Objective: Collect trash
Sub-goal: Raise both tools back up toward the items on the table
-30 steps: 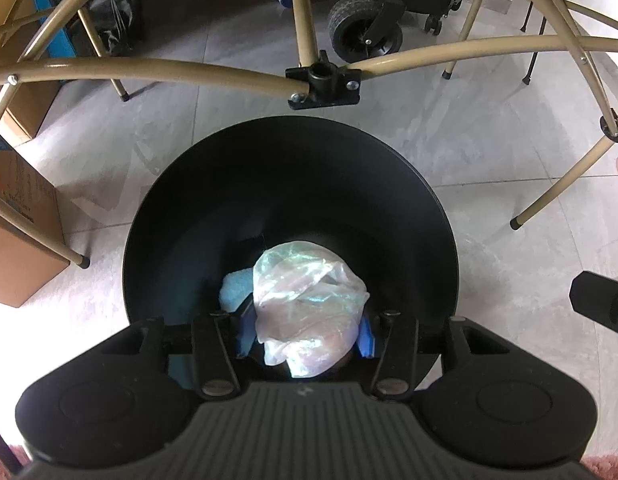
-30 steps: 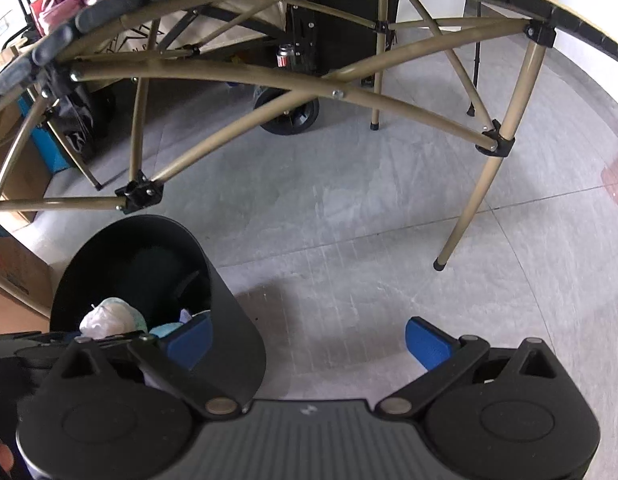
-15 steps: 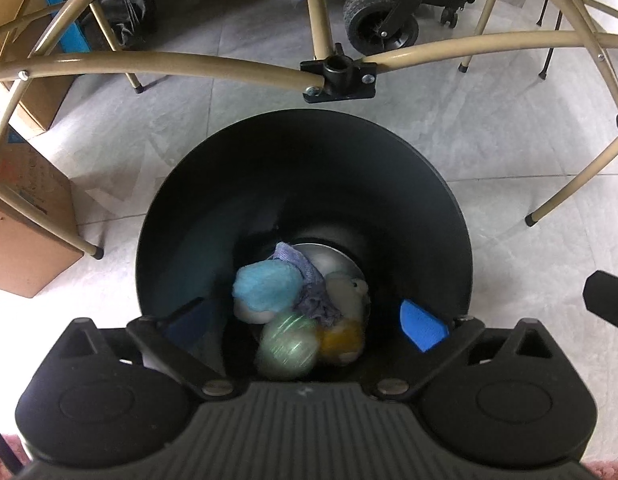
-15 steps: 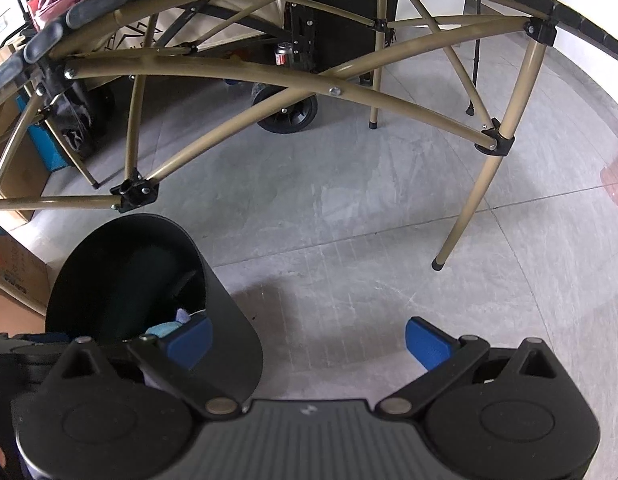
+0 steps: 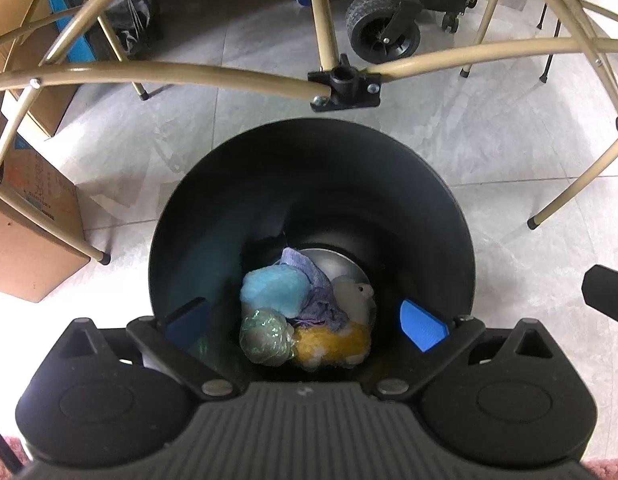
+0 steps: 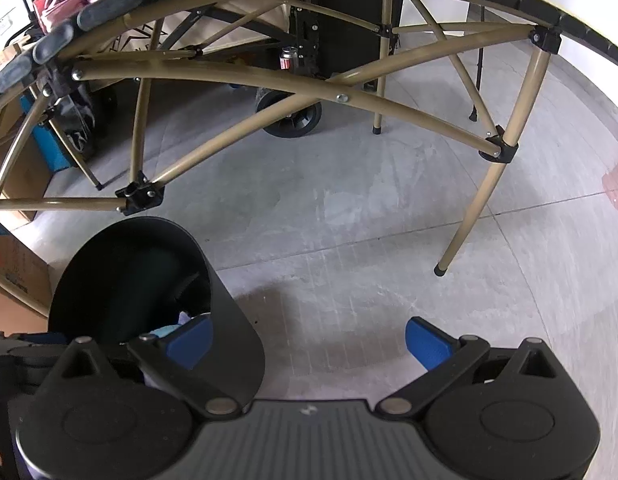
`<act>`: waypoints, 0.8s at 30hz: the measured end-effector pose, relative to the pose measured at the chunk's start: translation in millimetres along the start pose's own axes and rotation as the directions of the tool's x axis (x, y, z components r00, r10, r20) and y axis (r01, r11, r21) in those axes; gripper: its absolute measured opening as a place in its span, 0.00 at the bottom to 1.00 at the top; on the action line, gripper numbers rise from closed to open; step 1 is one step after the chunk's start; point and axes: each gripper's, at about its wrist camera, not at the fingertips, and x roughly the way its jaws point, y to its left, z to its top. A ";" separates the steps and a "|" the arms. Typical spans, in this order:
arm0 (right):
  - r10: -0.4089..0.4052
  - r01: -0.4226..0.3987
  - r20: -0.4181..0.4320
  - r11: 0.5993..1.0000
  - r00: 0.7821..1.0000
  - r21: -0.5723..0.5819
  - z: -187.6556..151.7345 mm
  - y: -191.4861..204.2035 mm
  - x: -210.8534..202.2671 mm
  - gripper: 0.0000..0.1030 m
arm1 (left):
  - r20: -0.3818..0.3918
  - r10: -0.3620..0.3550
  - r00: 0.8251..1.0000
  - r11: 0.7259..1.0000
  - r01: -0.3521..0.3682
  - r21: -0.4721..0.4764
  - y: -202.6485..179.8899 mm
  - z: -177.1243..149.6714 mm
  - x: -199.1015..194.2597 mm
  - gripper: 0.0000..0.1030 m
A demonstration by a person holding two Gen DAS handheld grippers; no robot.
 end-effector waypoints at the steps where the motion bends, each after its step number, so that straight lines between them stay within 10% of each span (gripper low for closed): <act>1: 0.001 -0.001 0.005 1.000 1.000 -0.001 0.2 0.3 -1.3 1.00 | 0.006 -0.004 1.000 1.000 0.004 -0.001 0.6 0.3 -2.3 1.00; 24: 0.080 -0.078 0.120 0.997 0.990 -0.020 4.5 12.1 -32.3 1.00 | 0.154 -0.023 0.988 0.999 0.026 -0.020 17.0 -4.7 -51.9 1.00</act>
